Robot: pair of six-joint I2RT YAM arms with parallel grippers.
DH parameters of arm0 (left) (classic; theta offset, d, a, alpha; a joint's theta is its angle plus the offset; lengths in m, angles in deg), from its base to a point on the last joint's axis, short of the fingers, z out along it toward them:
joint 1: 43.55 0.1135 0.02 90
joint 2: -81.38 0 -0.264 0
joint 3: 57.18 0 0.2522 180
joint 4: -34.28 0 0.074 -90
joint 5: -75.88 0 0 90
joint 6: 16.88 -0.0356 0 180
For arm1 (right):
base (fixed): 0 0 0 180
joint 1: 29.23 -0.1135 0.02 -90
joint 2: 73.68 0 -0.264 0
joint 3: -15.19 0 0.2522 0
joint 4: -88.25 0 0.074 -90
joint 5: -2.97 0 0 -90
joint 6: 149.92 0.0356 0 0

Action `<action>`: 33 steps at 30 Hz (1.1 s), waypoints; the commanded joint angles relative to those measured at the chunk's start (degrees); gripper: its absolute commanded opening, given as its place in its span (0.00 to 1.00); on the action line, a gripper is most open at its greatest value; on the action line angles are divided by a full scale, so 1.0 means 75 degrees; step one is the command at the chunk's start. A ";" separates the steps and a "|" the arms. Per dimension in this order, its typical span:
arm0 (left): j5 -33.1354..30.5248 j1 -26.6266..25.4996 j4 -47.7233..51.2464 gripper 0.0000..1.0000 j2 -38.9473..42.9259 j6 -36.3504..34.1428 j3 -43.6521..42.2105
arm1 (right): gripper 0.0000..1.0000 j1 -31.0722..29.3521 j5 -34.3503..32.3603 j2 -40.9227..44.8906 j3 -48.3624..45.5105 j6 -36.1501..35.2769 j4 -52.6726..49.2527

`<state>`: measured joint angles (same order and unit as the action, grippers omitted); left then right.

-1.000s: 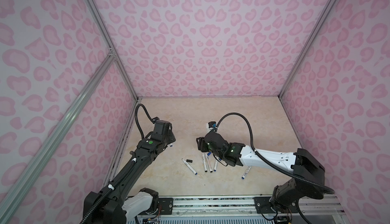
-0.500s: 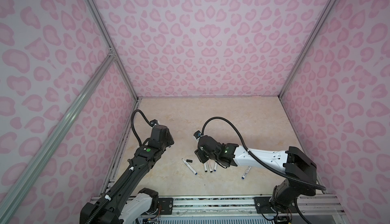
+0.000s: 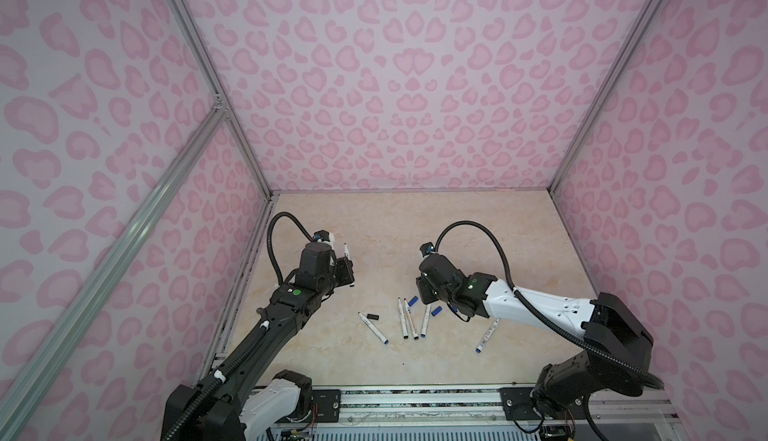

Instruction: Insert the pens into the pen caps

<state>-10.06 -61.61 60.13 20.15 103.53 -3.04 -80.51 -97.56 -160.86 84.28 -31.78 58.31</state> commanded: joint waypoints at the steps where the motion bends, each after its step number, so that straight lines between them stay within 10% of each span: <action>1: 0.0076 0.0000 -0.0206 0.04 -0.0004 -0.0013 0.0067 | 0.51 -0.0018 -0.0258 0.0220 -0.0346 0.1619 0.0050; 10: -0.0024 -0.0003 -0.0089 0.04 -0.0039 0.0023 0.0108 | 0.48 -0.0824 -0.1163 -0.0119 -0.0608 0.3519 0.0893; 33: -0.0491 -0.0003 0.0347 0.04 0.0229 0.0210 0.0107 | 0.44 -0.0956 -0.1456 -0.1720 0.0272 0.3619 0.0611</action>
<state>-12.84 -61.61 62.17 21.53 104.65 -2.78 -87.44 -106.82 -173.01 86.36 -5.25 63.07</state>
